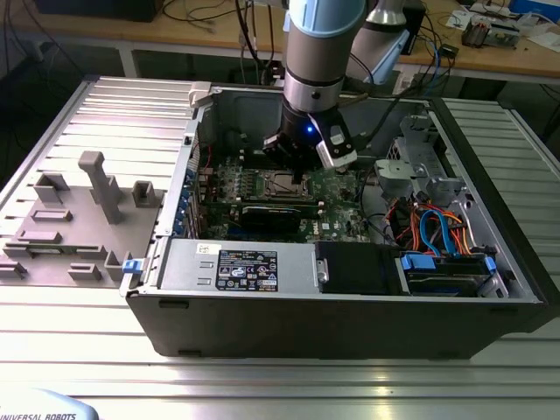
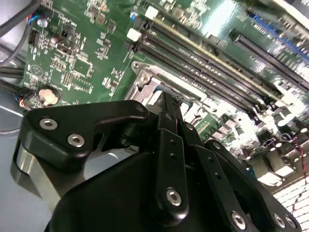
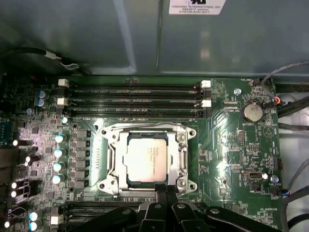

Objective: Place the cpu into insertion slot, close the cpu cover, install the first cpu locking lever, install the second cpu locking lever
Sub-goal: 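Install the second cpu locking lever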

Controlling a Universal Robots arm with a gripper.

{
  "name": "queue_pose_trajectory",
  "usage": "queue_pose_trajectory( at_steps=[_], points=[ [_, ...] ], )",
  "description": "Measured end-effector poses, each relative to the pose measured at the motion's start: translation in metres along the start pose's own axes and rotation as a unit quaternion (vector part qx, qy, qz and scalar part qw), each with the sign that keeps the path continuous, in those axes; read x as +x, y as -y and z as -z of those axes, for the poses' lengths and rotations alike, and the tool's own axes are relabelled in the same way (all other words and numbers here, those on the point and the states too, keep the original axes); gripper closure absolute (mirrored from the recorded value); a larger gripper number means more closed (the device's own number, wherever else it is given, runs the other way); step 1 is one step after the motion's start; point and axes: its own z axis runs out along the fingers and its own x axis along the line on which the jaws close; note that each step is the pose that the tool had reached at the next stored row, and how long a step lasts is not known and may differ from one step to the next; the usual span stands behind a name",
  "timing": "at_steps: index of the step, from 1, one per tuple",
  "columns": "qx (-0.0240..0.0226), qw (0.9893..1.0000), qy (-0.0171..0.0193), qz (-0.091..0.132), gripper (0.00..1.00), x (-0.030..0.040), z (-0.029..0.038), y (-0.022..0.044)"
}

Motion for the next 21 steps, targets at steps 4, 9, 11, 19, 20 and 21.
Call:
queue_pose_trajectory(
  at_steps=[4, 9, 11, 19, 20, 21],
  points=[
    [-0.0002, 1.0000, -0.0052, -0.001, 0.89, 0.0000, 0.0009, 0.0095],
    [-0.0027, 0.9999, -0.0107, -0.001, 0.89, 0.0028, -0.0014, 0.0133],
    [-0.0041, 0.9999, -0.0122, -0.002, 0.89, 0.0066, -0.0027, 0.0150],
    [-0.0082, 0.9999, -0.0142, -0.002, 0.89, 0.0217, -0.0072, 0.0165],
    [-0.0089, 0.9999, -0.0143, -0.002, 0.89, 0.0244, -0.0078, 0.0167],
    [-0.0096, 0.9998, -0.0144, -0.002, 0.89, 0.0262, -0.0083, 0.0169]
  ],
)
